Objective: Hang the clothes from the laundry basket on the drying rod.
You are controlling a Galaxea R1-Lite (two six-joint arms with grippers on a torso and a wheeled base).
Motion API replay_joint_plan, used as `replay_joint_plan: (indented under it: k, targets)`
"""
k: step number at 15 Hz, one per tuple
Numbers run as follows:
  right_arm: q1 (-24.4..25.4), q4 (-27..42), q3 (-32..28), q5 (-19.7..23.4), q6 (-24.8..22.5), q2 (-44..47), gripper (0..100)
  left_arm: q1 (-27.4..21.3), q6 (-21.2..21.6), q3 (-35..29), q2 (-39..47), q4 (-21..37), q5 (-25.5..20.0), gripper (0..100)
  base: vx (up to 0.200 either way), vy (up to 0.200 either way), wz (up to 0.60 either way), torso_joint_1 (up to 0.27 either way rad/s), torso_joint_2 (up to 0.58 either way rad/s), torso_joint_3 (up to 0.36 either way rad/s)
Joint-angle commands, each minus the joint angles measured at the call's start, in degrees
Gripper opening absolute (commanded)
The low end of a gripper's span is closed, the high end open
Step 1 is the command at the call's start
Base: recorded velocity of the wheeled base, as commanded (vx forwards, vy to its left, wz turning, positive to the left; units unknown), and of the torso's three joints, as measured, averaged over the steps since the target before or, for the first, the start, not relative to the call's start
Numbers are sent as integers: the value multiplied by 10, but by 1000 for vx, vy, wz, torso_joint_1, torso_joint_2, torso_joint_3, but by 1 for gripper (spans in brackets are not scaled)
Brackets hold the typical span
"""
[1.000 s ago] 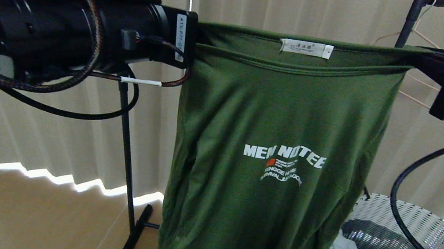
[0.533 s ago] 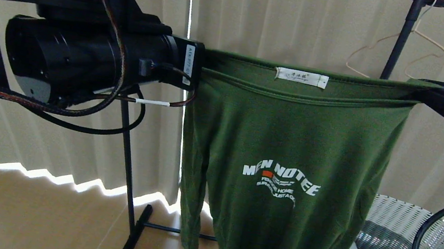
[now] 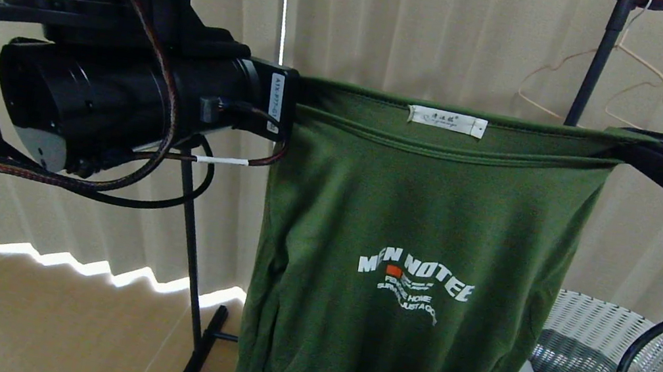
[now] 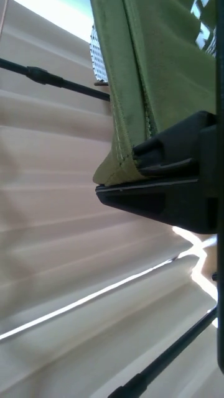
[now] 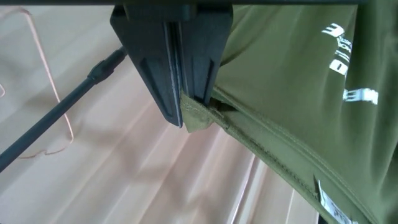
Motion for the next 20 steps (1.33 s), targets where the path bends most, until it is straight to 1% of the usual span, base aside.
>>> replay_joint_plan:
  k: [1, 15, 16, 18, 20]
  targets:
    - [0, -1, 0, 0, 0, 1, 0, 0, 0, 1, -2, -1, 1, 0, 0, 0, 0, 0, 0, 0]
    - [0, 8, 3, -1, 0, -6, 0, 0, 0, 1, -5, -1, 2, 0, 0, 0, 0, 0, 0, 0]
    - [0, 9, 2, -1, 0, -7, 100, 0, 0, 0, -5, -1, 2, 0, 0, 0, 0, 0, 0, 0]
    - [0, 1, 5, 0, 0, -7, 100, 1, 0, 1, -5, -1, 2, 0, 0, 0, 0, 0, 0, 0]
    - [0, 0, 11, 2, 3, -15, 100, 14, 10, 0, -5, -1, 17, 0, 0, 0, 0, 0, 0, 0]
